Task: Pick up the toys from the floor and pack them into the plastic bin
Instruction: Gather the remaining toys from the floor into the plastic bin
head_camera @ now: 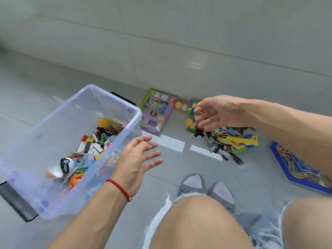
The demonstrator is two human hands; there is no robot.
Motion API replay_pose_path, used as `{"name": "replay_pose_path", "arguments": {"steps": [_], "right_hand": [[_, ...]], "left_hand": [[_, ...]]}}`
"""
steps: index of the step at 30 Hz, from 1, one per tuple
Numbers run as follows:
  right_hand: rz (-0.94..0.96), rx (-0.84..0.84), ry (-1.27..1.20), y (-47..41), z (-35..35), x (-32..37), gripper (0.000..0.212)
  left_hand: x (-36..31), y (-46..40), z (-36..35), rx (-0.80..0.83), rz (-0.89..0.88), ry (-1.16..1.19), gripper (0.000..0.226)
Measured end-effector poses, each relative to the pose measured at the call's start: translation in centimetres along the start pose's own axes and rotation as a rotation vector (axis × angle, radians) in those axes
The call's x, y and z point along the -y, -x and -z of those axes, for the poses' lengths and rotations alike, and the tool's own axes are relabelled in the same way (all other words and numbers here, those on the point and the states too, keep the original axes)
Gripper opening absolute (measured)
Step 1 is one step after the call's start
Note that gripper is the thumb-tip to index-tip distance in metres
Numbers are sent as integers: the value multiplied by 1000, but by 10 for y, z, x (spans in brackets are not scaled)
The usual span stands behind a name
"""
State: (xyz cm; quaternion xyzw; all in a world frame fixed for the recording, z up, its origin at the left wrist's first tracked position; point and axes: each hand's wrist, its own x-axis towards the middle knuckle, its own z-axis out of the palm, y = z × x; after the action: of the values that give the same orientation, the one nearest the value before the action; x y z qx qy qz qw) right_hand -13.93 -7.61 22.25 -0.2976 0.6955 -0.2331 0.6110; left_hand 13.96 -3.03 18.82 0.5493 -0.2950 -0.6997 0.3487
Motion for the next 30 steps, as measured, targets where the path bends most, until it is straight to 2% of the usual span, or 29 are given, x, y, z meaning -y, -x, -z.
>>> {"name": "replay_pose_path", "arguments": {"steps": [2,6,9,11,13,16,19,25,28,30], "right_hand": [[-27,-150,92,-14,34,-45,34],[1,-461,588,-57,81,-153,25],[89,-673,687,-86,99,-220,38],[153,-730,804,-102,108,-247,44],[222,-757,1030,-114,113,-260,58],[253,-791,1262,-127,120,-259,69],[233,-782,1404,-141,125,-262,69],[377,-787,1498,-147,144,-261,49],[491,-910,1461,-140,162,-259,32],[540,-1024,1339,-128,172,-258,28]], "left_hand": [[29,-22,-39,45,85,-126,25],[88,-73,-101,133,147,-411,22],[125,-113,-135,197,113,-624,26],[148,-140,-156,231,79,-748,28],[164,-164,-170,251,50,-830,30],[180,-188,-181,253,27,-850,30],[189,-196,-184,231,18,-827,30],[186,-185,-183,258,-2,-799,24],[181,-179,-187,251,0,-701,20],[176,-175,-193,247,42,-573,16]]}}
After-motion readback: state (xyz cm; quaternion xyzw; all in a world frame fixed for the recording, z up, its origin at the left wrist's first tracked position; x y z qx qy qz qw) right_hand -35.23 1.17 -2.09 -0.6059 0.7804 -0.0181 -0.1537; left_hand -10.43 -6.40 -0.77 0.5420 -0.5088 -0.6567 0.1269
